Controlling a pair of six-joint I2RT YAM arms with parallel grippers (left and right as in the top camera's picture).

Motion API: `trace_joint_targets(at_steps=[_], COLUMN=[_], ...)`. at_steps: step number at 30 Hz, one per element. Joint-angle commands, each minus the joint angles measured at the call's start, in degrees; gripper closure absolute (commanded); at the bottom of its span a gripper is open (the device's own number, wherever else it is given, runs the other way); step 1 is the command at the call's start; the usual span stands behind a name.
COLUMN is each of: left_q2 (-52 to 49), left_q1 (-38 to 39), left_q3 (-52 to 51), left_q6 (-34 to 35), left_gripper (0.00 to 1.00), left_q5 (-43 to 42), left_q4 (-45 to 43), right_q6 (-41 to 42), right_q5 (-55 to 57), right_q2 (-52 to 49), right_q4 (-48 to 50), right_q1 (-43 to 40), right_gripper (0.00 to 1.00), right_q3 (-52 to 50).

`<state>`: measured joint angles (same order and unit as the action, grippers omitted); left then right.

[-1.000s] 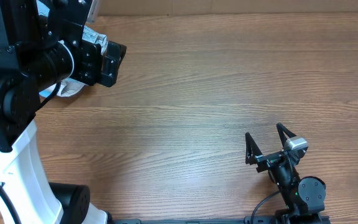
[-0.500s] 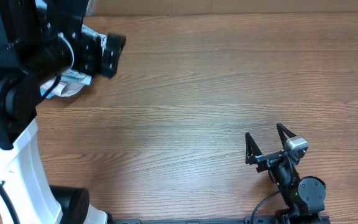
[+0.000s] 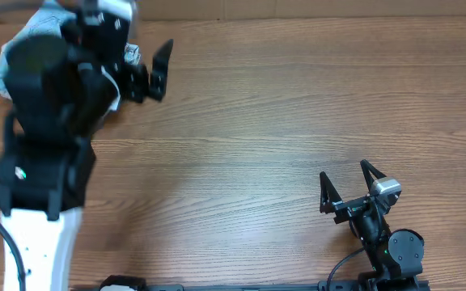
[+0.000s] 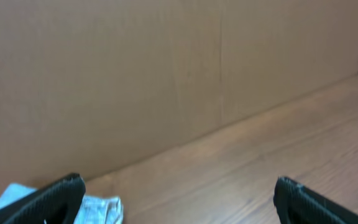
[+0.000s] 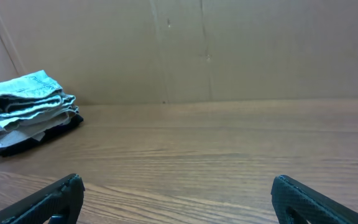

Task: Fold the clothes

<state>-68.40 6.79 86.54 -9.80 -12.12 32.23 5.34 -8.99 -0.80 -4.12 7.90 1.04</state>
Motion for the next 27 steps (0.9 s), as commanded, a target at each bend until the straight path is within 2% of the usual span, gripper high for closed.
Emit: trace_joint_targets(at_steps=[1,6,11,18,22,27], left_q2=[7.3,17.9,29.5,46.5,56.8,65.2], left_q1=[0.3,0.3,0.3,0.3,0.3,-0.5], left_q3=[-11.3,-27.5,-41.9,-61.9,-71.9,-78.8], left_q6=[-3.5,-4.6,-4.4,0.3,1.7,2.6], left_gripper=[0.00,0.00,0.00,0.00,0.00,0.00], left_q5=[1.2,6.2,7.3,9.4,9.8,9.8], left_q4=[-5.7,-15.0,-21.5,-30.6,-34.2,-34.2], right_q6=[0.3,0.3,0.3,0.3,0.3,0.3], right_q5=[0.4,0.4,0.4,0.4,0.4,0.4], right_q2=[0.6,0.6,0.6,0.6,0.6,0.6], right_q4=[0.2,0.2,0.2,0.2,0.2,0.2], right_q1=[-0.2,-0.2,-0.2,-0.2,-0.2,-0.2], right_gripper=[0.00,0.00,0.00,0.00,0.00,0.00], right_q3=[-0.6,-0.6,-0.6,-0.6,-0.6,-0.6])
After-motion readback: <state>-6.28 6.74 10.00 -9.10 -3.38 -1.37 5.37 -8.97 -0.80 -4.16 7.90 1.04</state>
